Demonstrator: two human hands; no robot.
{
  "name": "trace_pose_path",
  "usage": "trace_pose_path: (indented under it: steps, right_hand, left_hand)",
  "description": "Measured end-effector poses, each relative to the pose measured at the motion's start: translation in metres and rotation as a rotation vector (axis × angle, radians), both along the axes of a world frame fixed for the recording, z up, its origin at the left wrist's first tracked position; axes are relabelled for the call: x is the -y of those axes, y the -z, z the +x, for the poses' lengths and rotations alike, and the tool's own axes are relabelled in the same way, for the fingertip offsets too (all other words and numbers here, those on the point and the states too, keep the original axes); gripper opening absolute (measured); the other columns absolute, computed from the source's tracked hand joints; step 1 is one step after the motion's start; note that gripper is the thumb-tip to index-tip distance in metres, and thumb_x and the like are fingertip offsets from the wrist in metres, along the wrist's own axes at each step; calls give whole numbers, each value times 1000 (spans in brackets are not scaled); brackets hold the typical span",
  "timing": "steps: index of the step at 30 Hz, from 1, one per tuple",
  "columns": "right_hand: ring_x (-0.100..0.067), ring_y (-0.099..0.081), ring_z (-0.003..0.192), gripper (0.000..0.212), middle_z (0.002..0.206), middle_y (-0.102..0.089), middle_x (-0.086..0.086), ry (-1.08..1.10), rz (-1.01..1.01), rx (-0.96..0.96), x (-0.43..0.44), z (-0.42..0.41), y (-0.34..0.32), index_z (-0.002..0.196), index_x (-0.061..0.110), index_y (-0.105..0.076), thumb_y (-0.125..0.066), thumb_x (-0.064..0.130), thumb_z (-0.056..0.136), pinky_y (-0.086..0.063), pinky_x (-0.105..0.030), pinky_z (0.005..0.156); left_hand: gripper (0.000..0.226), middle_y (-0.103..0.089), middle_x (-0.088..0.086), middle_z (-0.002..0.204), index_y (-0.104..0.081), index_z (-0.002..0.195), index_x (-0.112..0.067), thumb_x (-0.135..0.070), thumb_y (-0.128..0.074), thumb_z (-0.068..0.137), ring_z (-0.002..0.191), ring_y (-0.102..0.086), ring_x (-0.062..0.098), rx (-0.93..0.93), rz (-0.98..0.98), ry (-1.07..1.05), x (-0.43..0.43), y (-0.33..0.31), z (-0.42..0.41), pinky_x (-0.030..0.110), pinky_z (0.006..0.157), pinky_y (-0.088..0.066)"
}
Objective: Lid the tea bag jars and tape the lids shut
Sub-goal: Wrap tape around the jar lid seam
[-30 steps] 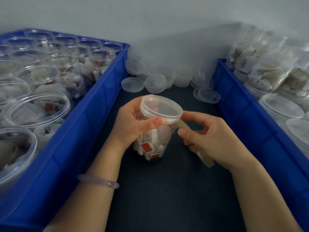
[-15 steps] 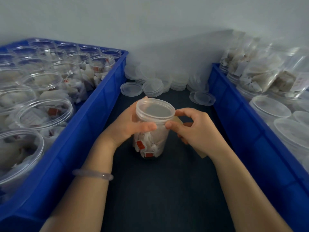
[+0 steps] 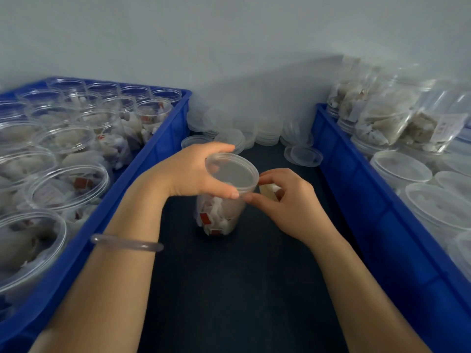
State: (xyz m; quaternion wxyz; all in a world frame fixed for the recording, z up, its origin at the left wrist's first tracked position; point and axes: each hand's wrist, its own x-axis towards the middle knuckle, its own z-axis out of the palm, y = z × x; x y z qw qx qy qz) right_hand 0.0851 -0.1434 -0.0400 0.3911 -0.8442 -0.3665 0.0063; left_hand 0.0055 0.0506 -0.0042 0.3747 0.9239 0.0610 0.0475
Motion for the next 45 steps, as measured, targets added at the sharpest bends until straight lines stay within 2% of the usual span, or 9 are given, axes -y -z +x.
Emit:
trace_pose_path:
  steps: [6, 9, 13, 19, 26, 34, 39, 42, 45]
  right_hand:
    - [-2, -52, 99, 64, 113, -56, 13, -3, -4, -127, -10, 3, -7, 111, 28, -59, -78, 57, 57, -37, -12, 70]
    - [-3, -52, 102, 85, 114, -56, 13, -15, 7, -213, -11, 3, -10, 123, 30, -46, -85, 53, 51, -38, -13, 70]
    - [-7, -49, 103, 75, 123, -51, 7, -84, -47, -103, -16, 0, -16, 128, 23, -46, -85, 29, 64, -39, -20, 79]
    - [-8, -54, 111, 77, 129, -48, 13, -277, -146, -249, -2, 4, -25, 133, 28, -41, -82, 21, 68, -50, -31, 92]
    - [-15, -62, 83, 51, 104, -58, -1, -17, -349, -396, 0, 11, -3, 119, 26, -37, -68, 30, 78, -51, -30, 65]
    - [-20, -59, 77, 26, 97, -61, -5, 19, -449, 24, -23, 2, -11, 112, 15, -50, -54, 15, 87, -55, -39, 67]
    - [-19, -56, 73, 47, 101, -62, -8, 129, -546, 263, -4, -29, -17, 138, 14, -32, -45, 18, 94, -45, -32, 55]
    - [-15, -55, 53, 29, 65, -51, 8, 8, -351, 374, 5, -66, -6, 107, 26, -41, -43, 18, 80, -44, -31, 41]
    - [-11, -55, 60, 44, 74, -55, 7, 119, -352, 326, 0, -43, 7, 135, 24, -35, -48, 25, 93, -44, -26, 47]
  left_hand:
    - [80, -49, -13, 130, -43, 128, -39, -32, -74, 55, 120, -48, 7, -95, -111, 65, -1, -4, -3, 33, 102, -43]
    - [93, -40, -16, 130, -37, 134, -38, -39, -85, 54, 120, -41, 8, -236, 123, 41, 8, -19, 0, 30, 95, -43]
    - [109, -35, -9, 120, -32, 140, -35, -57, -85, 47, 121, -32, 19, -302, 540, -50, 40, -30, 13, 41, 93, -44]
    - [91, -28, -7, 107, -39, 136, -41, -42, -87, 58, 112, -38, 23, -311, 493, -49, 46, -32, 18, 35, 76, -44]
    - [45, -42, -5, 117, -46, 106, -34, -31, -72, 70, 110, -39, 21, -87, 446, -159, 54, -5, 21, 37, 78, -27]
    - [14, -44, -16, 86, -51, 80, -33, -23, -59, 75, 93, -40, 17, -12, 360, -229, 52, -6, 31, 38, 77, -27]
    - [14, -44, -16, 81, -55, 79, -29, -24, -63, 68, 94, -42, 19, 26, 358, -335, 56, -1, 46, 39, 74, -26]
    - [22, -57, -6, 92, -59, 87, -26, -28, -70, 68, 102, -49, 25, 45, 270, -530, 39, -9, 51, 41, 80, -36]
    - [30, -57, -10, 95, -58, 88, -32, -37, -78, 67, 106, -51, 22, -61, 370, -344, 32, -12, 54, 46, 94, -39]
